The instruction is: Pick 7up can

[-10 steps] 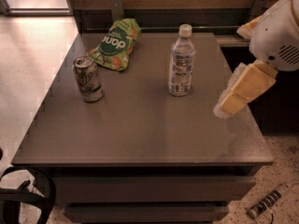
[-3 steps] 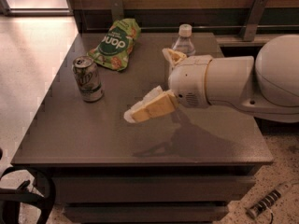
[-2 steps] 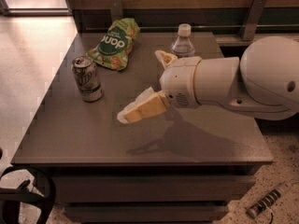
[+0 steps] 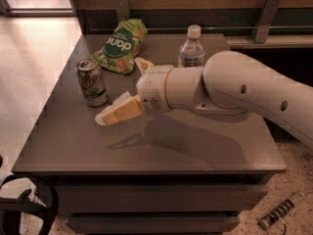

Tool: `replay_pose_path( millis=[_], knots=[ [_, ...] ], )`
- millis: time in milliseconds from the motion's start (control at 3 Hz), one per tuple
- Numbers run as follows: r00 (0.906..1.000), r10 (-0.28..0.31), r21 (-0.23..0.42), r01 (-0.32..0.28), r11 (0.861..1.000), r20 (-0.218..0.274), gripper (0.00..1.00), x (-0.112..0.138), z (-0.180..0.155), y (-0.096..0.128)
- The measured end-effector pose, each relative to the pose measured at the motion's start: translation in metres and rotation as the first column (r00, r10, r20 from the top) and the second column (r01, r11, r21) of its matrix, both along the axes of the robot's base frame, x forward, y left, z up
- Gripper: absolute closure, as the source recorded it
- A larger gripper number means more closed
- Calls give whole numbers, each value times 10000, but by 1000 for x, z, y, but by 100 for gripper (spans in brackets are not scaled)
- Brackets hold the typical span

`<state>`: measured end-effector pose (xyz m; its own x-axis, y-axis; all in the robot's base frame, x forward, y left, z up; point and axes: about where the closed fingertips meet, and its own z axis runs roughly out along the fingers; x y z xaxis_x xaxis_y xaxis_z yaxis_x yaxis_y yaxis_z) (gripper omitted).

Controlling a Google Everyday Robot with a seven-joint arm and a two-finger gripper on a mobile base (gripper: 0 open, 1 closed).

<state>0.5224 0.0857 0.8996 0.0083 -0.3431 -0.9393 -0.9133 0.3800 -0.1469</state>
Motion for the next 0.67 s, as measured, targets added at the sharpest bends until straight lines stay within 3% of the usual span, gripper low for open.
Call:
replay_pose_path(
  millis=[667],
  knots=[
    [9997, 42, 1124, -70, 9936, 254, 0, 34, -6, 38]
  ],
)
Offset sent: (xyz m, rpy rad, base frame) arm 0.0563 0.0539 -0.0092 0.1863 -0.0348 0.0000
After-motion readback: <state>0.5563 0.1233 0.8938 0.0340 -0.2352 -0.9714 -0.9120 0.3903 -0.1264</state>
